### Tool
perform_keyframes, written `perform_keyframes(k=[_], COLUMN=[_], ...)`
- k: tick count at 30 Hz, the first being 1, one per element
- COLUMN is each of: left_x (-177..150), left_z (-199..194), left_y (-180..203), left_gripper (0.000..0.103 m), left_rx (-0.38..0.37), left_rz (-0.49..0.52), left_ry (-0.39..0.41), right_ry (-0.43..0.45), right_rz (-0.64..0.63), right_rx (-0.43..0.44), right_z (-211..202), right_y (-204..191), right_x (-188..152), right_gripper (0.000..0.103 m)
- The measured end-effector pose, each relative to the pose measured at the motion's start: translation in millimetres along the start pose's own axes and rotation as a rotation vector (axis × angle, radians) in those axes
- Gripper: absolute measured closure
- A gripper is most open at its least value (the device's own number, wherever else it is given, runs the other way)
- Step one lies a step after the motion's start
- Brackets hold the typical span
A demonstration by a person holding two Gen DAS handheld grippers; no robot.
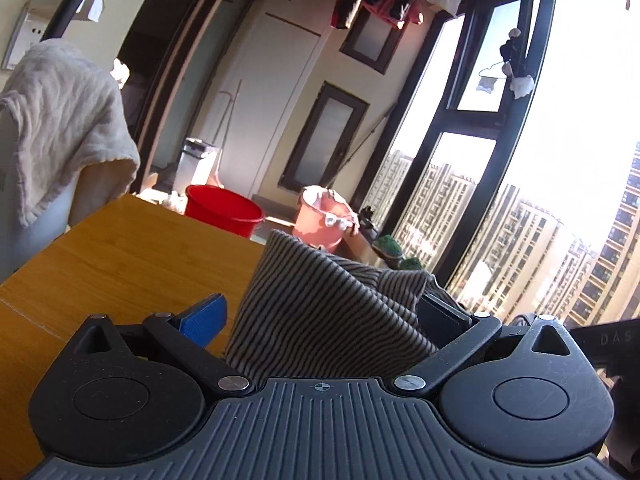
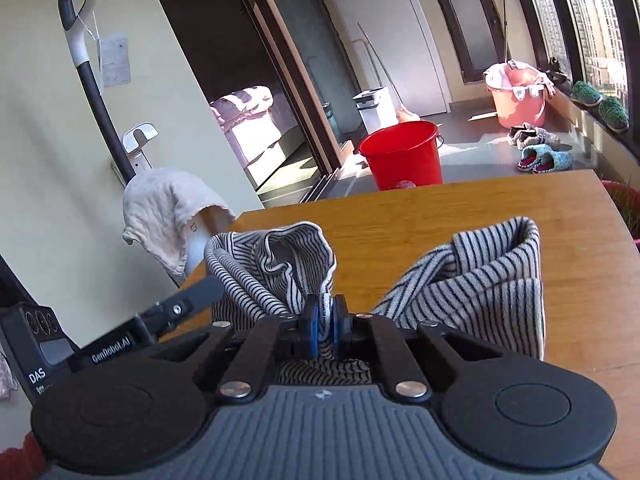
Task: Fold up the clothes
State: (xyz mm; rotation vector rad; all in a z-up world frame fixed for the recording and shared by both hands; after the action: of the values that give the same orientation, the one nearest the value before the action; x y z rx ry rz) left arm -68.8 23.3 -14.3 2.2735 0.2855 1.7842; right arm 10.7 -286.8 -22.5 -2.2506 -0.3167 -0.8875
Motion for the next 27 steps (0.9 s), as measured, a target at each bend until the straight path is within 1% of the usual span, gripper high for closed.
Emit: perform_keyframes(k=[1,2,4,5,6,9,12,14,16,18,20,21,23,24,26,27], left_x=[3.6,7.2,14.4,16.8,18.0,21.9,20.7,19.2,21.0,27.0,33.0,35.0,36.2,34.0,24.8,18.9], left_z=[-4.4,-6.8,0.6,5.2,7.6,12.8,3.9,-10.9,-28.5,-34.0,-27.8,-20.5,-5.2,-0.6,-0.3,-1.3], left_y=[-2.7,-5.7,-13.4,-16.8,-17.9,-17.4,-7.4,1.5,22.9,46.2,63.0,66.4,65.9,63.2,55.4,50.0], left_gripper=[0.000,0.000,0.000,0.000,0.000,0.000,0.000,0.000,0.000,0.000,0.000,0.000,0.000,0.001,0.024,0.038], left_rx=[-0.003,-0.014,-0.070,-0.092,-0.099,-0.083,-0.047,-0.020,0.040,0.036,0.018,0.020,0.051,0.085,0.140,0.156], left_rz=[-0.024,-0.054,-0.148,-0.193,-0.220,-0.227,-0.140,-0.063,0.085,0.213,0.281,0.289,0.284,0.288,0.309,0.311], left_ry=[0.027,0.037,-0.040,-0.085,-0.112,-0.162,-0.174,-0.142,-0.077,-0.051,-0.072,-0.094,-0.144,-0.164,-0.199,-0.221], right_ry=[-0.016,-0.021,-0.023,-0.007,0.000,0.018,0.029,0.041,0.053,0.062,0.068,0.071,0.075,0.077,0.077,0.074], right_rz=[0.022,0.035,0.053,0.038,0.015,-0.061,-0.070,-0.079,-0.103,-0.133,-0.163,-0.183,-0.206,-0.208,-0.197,-0.179], right_rx=[-0.004,-0.005,-0.006,-0.007,-0.015,-0.042,-0.047,-0.052,-0.063,-0.083,-0.102,-0.114,-0.130,-0.135,-0.138,-0.127], right_z=[0.4,1.9,3.1,0.3,0.8,-0.1,-2.6,-4.5,-3.3,-2.4,-2.7,-2.5,-2.3,-3.9,-8.7,-14.2], right_y=[6.2,10.8,18.3,18.0,17.9,9.1,6.3,5.5,2.2,-2.3,-7.0,-10.0,-15.1,-15.8,-16.9,-15.8], right_x=[-13.8,-24.4,-43.9,-46.8,-46.8,-52.2,-54.9,-58.6,-60.4,-61.7,-64.0,-64.8,-66.9,-68.2,-69.9,-70.2], right_gripper=[0.097,0.097,0.097,0.097,0.097,0.097,0.097,0.097,0.097,0.097,0.097,0.097,0.097,0.097,0.097,0.096])
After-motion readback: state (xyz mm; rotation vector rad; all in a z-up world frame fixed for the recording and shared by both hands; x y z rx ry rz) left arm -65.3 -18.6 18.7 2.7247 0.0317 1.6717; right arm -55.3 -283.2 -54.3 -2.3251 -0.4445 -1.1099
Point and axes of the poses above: each gripper's, at about its wrist camera, not at the fingertips, and z roughly the way its jaws point, y to its right, x to its top, the point moved 2 cm from there along z, roughly the way its jaws point, and after that the axes turned 8 degrees about z, right-handed, at the moved point
